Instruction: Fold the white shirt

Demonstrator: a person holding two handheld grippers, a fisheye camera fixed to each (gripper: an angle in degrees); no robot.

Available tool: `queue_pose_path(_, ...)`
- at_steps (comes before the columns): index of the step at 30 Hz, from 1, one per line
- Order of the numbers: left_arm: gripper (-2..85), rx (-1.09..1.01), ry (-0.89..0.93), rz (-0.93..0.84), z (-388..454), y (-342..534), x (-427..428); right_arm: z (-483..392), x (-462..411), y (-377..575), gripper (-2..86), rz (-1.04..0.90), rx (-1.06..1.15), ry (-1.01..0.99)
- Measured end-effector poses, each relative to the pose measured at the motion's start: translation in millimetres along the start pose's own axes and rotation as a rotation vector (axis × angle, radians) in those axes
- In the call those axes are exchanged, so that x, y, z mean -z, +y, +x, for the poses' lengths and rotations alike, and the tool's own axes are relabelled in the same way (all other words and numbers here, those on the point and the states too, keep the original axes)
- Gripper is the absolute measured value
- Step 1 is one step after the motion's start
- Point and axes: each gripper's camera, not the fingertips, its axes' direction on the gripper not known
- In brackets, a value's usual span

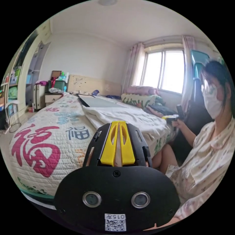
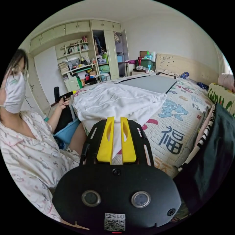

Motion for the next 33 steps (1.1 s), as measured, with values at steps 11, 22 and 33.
queue_pose_path(11,10.2,0.302,-0.009,-0.306,-89,-192,-133,187,-10,-161,15.0,0.046,-0.411,-0.027)
queue_pose_path(22,8.0,0.499,0.219,-0.351,-125,-296,-183,271,-47,-256,9.3,0.001,-0.472,0.047)
queue_pose_path(33,1.8,0.557,0.257,-0.338,-92,-350,-184,357,19,-214,12.8,0.324,-0.695,0.017)
